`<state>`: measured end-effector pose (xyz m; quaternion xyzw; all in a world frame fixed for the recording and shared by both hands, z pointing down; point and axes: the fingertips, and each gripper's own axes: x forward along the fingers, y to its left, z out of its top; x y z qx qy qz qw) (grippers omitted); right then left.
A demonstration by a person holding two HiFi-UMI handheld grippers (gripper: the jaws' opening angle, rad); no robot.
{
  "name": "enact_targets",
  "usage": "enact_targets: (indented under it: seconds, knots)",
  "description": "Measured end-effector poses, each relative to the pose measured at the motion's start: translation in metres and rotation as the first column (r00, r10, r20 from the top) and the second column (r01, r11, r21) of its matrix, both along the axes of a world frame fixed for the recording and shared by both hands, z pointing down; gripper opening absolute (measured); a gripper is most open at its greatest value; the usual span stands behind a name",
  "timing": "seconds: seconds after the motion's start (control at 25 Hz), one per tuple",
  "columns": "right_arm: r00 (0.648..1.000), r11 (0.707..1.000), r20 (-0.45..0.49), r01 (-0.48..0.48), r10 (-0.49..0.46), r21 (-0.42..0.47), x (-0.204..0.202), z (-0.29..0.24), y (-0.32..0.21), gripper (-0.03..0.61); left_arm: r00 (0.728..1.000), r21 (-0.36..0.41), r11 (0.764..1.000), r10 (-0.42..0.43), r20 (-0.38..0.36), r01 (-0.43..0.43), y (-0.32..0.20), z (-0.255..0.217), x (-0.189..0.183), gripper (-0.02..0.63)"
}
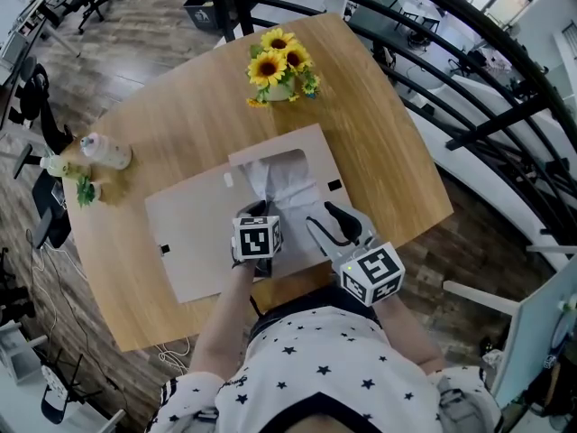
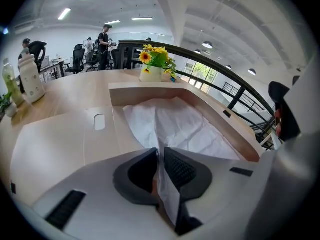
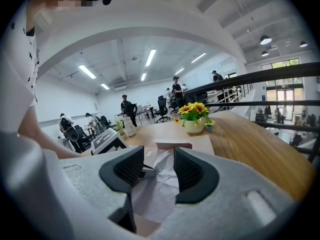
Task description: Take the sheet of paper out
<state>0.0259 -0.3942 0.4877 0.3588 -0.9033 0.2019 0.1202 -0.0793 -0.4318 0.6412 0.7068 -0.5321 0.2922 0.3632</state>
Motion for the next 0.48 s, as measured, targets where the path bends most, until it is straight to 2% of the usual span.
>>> enact_targets:
  seconds: [0.48]
  knots:
    - [1.000,1.000,0.006,-0.014,0.014,0.008,-0.001,0.000,0.020,0.170,1.000,0.030,1.000,0.008,0.017,-0.009,-0.001,-0.001,-0.007,0.009]
